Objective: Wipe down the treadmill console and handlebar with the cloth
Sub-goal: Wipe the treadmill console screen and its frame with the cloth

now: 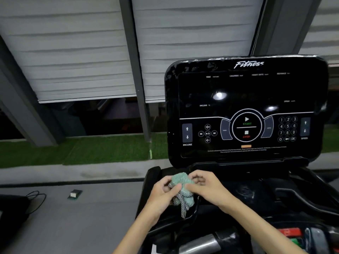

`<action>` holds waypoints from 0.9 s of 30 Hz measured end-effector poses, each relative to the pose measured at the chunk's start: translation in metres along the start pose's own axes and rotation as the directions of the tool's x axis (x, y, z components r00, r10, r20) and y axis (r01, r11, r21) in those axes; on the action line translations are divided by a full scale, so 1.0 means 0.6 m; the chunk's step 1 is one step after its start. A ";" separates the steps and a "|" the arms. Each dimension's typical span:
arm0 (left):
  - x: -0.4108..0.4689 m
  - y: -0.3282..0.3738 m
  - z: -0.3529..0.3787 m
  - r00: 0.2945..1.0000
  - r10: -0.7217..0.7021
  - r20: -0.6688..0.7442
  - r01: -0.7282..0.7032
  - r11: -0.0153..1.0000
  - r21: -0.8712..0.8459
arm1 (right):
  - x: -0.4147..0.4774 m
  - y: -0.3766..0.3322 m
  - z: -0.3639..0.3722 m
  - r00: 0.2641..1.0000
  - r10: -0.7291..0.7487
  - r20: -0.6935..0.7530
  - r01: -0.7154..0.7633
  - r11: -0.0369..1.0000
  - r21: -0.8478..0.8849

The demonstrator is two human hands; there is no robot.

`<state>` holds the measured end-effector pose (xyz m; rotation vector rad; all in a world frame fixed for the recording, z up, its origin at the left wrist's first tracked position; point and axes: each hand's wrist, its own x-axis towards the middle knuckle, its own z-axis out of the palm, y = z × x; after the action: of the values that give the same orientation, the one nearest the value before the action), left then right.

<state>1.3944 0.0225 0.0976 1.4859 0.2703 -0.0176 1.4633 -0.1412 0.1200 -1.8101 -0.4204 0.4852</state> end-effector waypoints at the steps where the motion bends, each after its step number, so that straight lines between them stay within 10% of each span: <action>1: 0.001 -0.002 0.008 1.000 0.010 0.004 -0.010 1.000 0.007 | -0.003 0.003 -0.006 1.000 0.008 0.030 -0.009 1.000 0.027; 12: -0.017 -0.055 0.038 0.965 0.007 -0.260 0.062 0.964 0.257 | -0.015 0.045 -0.016 0.967 0.142 0.213 -0.152 0.988 0.031; 21: 0.011 -0.072 -0.041 0.939 -0.105 -0.327 0.095 0.994 -0.046 | 0.010 0.033 0.031 0.948 0.224 0.227 -0.206 0.973 -0.099; 27: 0.107 -0.088 -0.161 0.927 -0.123 -0.356 0.189 0.969 0.158 | 0.031 -0.022 0.059 0.943 -0.322 -0.086 0.263 0.877 -0.401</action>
<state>1.4310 0.1224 0.0280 1.6512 0.6877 0.0918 1.4602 -0.0994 0.1217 -2.0959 -0.7119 0.0493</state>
